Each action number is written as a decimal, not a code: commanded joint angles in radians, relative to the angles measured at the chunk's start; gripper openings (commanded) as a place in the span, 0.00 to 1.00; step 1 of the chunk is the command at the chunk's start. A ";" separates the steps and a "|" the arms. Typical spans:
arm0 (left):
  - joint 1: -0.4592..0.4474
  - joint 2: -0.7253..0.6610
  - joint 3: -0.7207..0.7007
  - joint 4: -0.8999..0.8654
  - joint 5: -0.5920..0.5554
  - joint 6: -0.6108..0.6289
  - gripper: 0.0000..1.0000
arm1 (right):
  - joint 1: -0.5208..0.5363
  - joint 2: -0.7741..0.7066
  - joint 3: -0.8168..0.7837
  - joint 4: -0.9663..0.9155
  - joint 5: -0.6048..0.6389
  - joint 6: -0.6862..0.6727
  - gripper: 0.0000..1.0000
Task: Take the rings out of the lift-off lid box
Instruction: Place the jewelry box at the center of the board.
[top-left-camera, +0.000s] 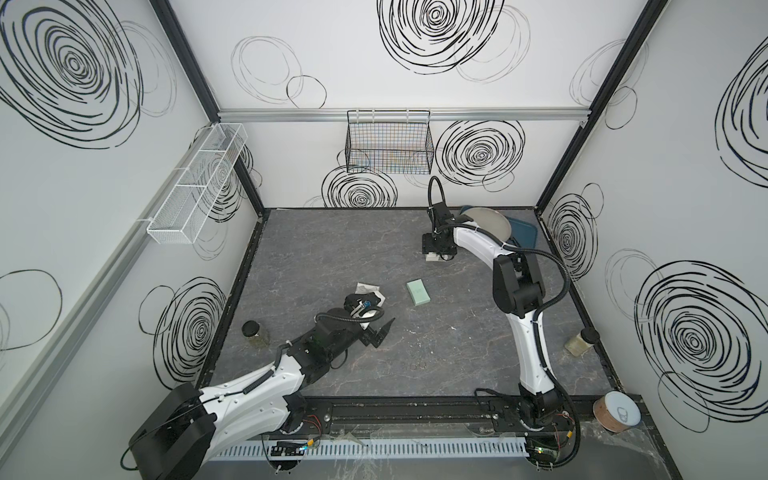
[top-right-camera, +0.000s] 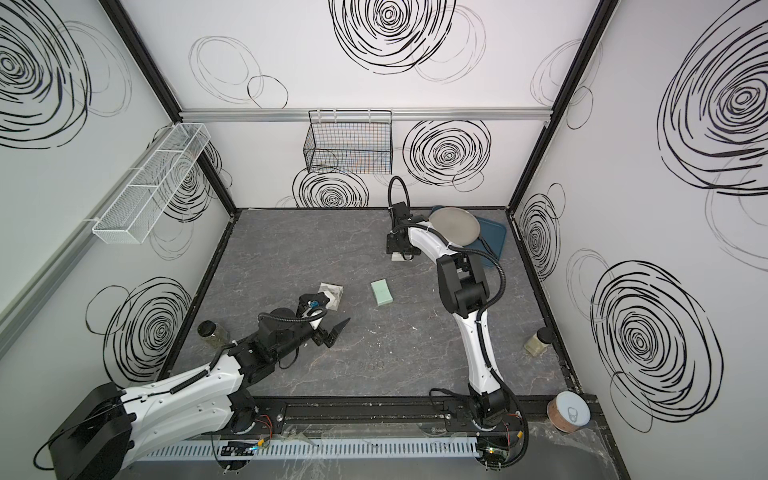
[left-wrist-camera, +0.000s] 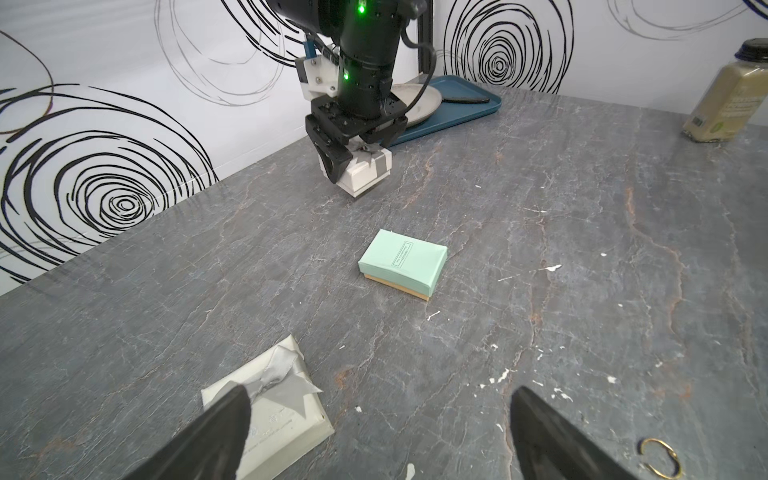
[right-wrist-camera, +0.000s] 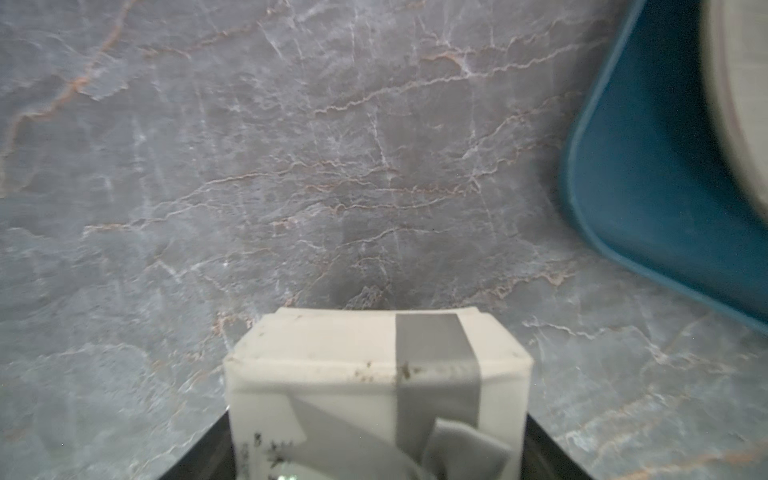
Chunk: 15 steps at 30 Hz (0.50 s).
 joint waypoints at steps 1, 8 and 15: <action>0.009 0.003 -0.012 0.088 0.017 0.006 1.00 | 0.002 0.028 0.060 -0.089 0.018 0.049 0.75; 0.014 0.008 -0.014 0.097 0.023 0.005 1.00 | 0.005 0.069 0.096 -0.110 0.033 0.074 0.77; 0.020 0.008 -0.009 0.091 0.027 0.006 1.00 | 0.003 0.037 0.103 -0.127 0.058 0.058 0.96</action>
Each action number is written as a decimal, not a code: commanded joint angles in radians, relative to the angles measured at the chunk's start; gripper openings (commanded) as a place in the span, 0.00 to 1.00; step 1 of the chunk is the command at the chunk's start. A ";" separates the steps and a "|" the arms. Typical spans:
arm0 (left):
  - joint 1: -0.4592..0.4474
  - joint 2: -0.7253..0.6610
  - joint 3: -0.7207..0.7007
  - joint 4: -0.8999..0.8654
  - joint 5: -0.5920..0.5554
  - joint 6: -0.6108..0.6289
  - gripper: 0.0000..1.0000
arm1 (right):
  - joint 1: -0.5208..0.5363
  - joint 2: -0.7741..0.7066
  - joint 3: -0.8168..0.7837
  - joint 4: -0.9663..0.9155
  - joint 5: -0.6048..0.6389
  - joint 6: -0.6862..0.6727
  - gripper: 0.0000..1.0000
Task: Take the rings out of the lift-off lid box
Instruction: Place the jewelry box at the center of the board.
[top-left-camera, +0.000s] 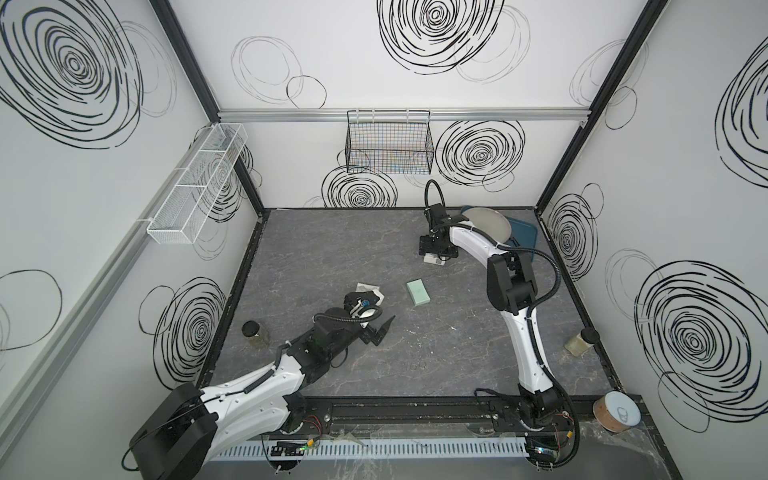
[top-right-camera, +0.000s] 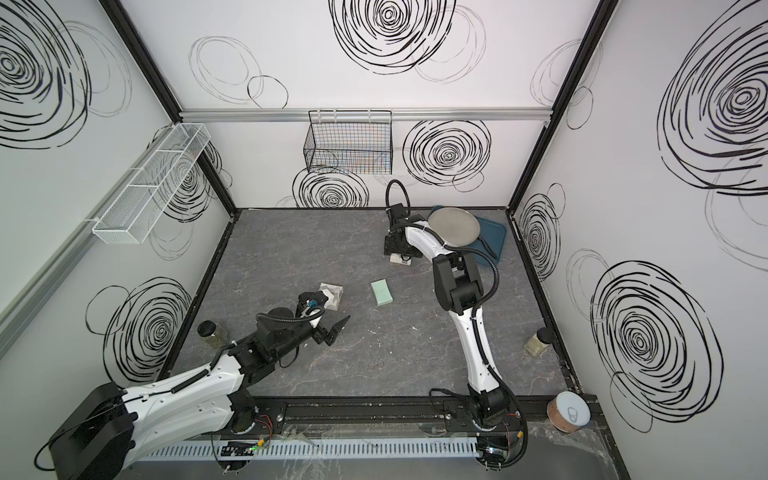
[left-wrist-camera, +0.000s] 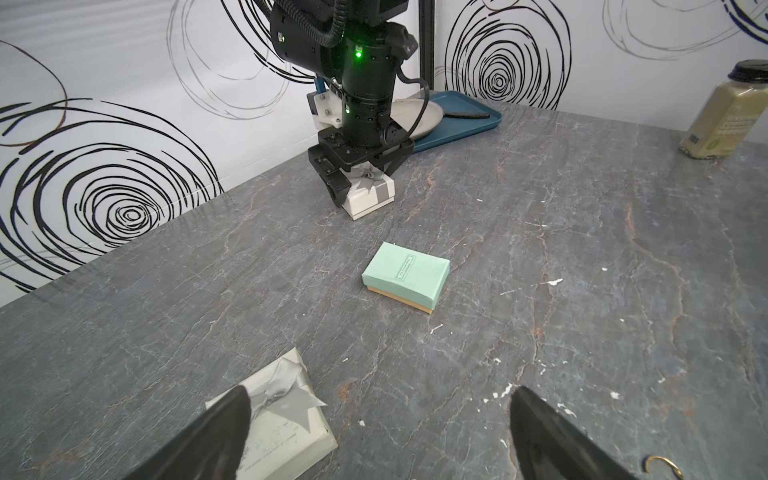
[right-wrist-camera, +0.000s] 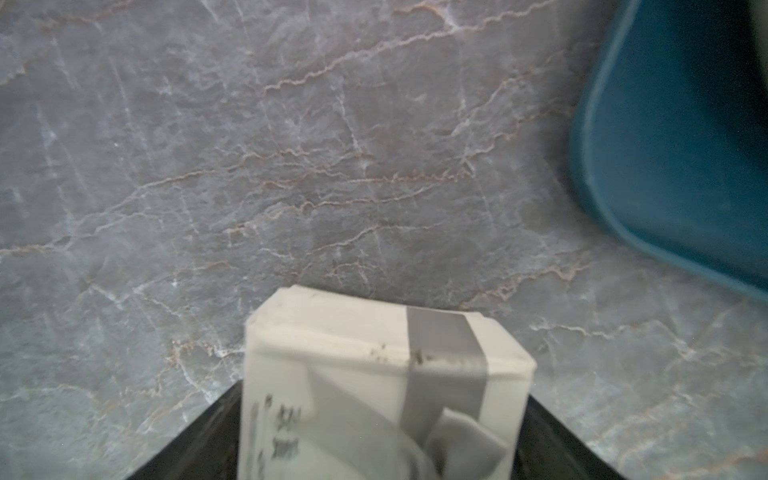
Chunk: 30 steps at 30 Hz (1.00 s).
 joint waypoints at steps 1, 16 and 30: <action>0.009 0.002 -0.002 0.047 0.014 0.007 1.00 | 0.003 -0.032 0.031 -0.056 0.032 -0.005 0.99; -0.012 -0.003 0.036 0.025 0.006 -0.017 1.00 | 0.087 -0.521 -0.495 0.111 -0.046 -0.170 1.00; -0.057 0.001 0.052 -0.035 -0.029 -0.019 1.00 | 0.249 -0.507 -0.671 0.248 -0.117 -0.098 1.00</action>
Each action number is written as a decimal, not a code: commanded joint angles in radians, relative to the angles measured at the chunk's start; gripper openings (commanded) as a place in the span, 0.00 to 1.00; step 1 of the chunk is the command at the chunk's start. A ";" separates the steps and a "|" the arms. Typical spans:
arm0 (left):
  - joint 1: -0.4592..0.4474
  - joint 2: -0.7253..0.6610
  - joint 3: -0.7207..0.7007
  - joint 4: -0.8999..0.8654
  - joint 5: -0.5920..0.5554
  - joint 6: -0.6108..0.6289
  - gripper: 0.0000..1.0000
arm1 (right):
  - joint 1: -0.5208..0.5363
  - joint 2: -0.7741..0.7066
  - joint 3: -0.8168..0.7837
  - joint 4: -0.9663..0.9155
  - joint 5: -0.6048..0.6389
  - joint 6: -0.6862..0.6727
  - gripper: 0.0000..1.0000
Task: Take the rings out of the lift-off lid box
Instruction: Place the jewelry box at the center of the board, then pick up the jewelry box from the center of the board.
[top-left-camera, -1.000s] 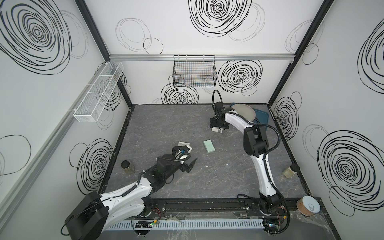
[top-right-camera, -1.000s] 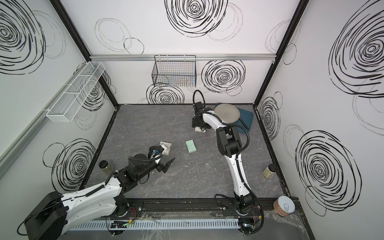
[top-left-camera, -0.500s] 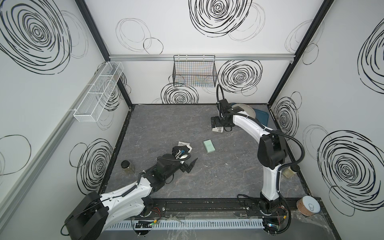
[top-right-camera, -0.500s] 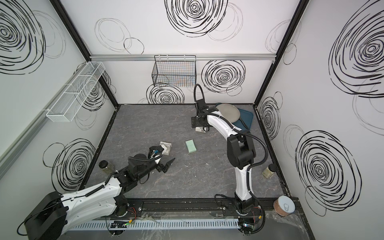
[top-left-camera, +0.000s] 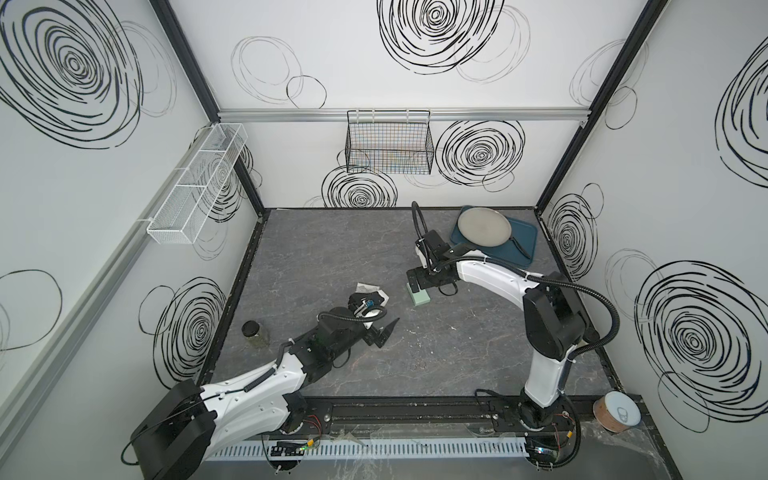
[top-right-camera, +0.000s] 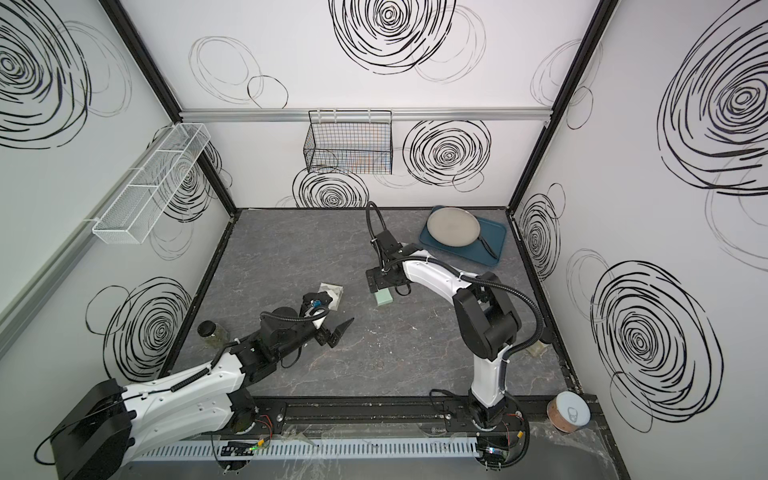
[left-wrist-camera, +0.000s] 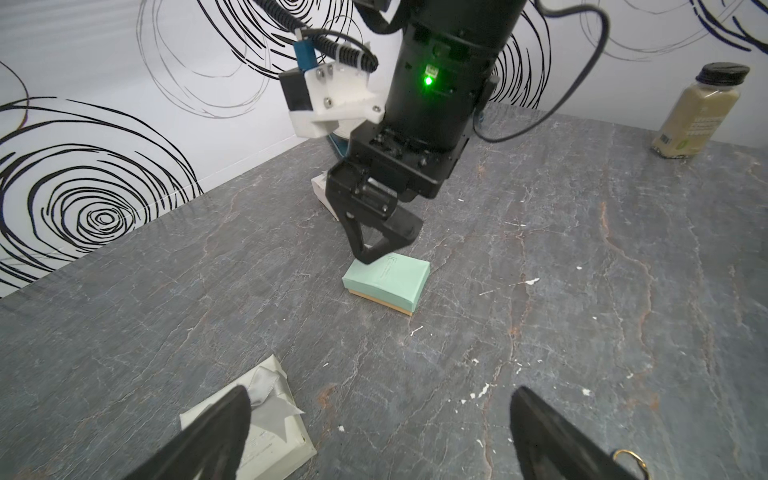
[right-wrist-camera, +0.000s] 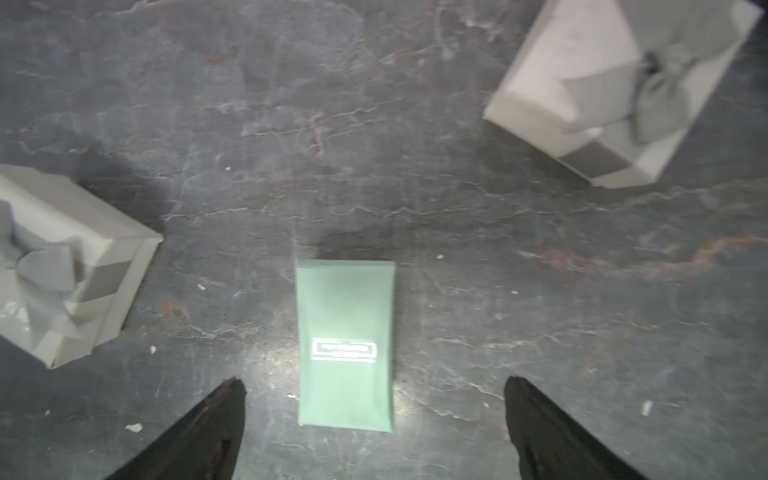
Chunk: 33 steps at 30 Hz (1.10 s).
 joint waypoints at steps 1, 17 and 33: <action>-0.013 -0.012 0.018 0.002 -0.019 -0.002 1.00 | 0.011 0.039 -0.011 0.072 -0.019 0.050 1.00; -0.034 -0.024 0.003 -0.002 -0.046 0.006 1.00 | 0.023 0.140 -0.020 0.105 0.014 0.084 0.84; -0.037 -0.017 0.006 0.000 -0.048 0.012 1.00 | 0.013 0.153 -0.031 0.115 0.017 0.086 0.61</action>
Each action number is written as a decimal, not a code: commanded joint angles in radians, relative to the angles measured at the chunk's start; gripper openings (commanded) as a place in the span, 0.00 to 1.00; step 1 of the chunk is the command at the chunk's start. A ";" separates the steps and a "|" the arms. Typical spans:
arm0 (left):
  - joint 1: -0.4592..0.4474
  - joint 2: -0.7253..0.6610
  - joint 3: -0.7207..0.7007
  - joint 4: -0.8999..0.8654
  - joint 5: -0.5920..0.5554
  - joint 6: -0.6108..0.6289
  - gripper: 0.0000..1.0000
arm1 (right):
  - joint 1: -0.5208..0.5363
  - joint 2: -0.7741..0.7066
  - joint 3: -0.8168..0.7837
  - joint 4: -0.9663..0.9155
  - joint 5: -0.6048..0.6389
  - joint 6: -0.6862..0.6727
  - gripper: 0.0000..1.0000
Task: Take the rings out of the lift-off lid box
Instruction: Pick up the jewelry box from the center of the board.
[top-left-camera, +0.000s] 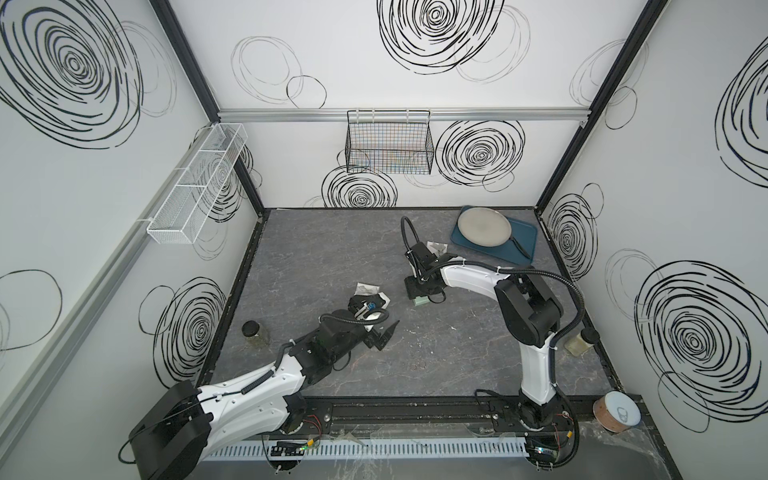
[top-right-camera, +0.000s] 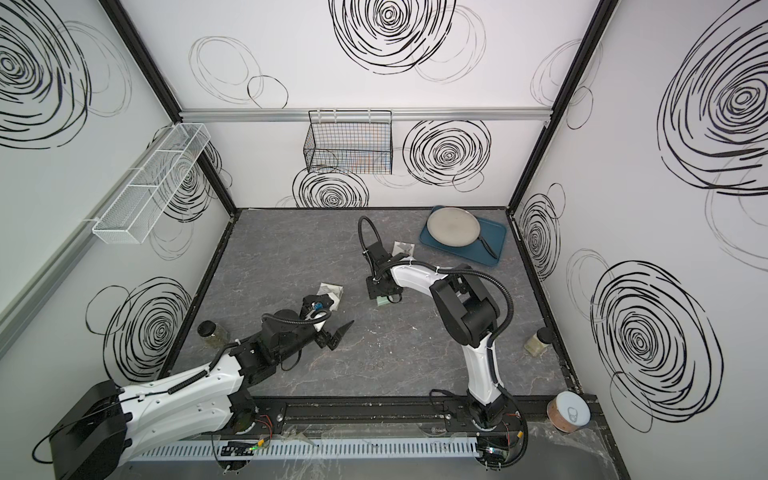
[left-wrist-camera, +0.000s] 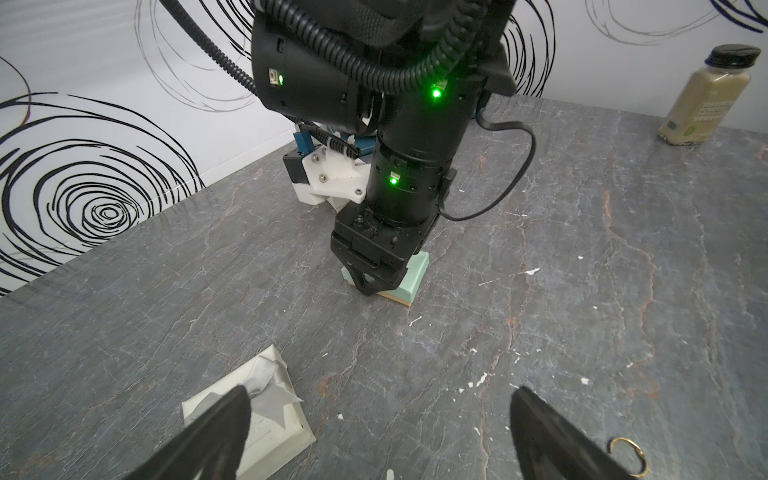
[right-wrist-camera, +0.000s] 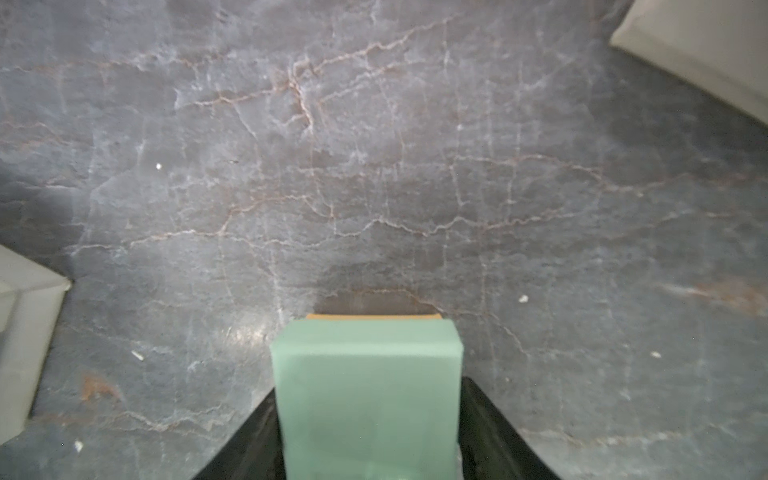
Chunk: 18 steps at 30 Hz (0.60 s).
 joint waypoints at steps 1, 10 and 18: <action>-0.005 0.003 0.008 0.038 -0.006 0.013 1.00 | -0.006 0.001 -0.017 0.009 0.008 0.013 0.60; -0.004 0.019 0.017 0.048 -0.003 0.019 1.00 | -0.026 -0.054 -0.047 0.018 -0.032 0.001 0.53; 0.004 0.082 0.041 0.092 0.029 0.049 1.00 | -0.139 -0.189 -0.195 0.151 -0.402 -0.006 0.51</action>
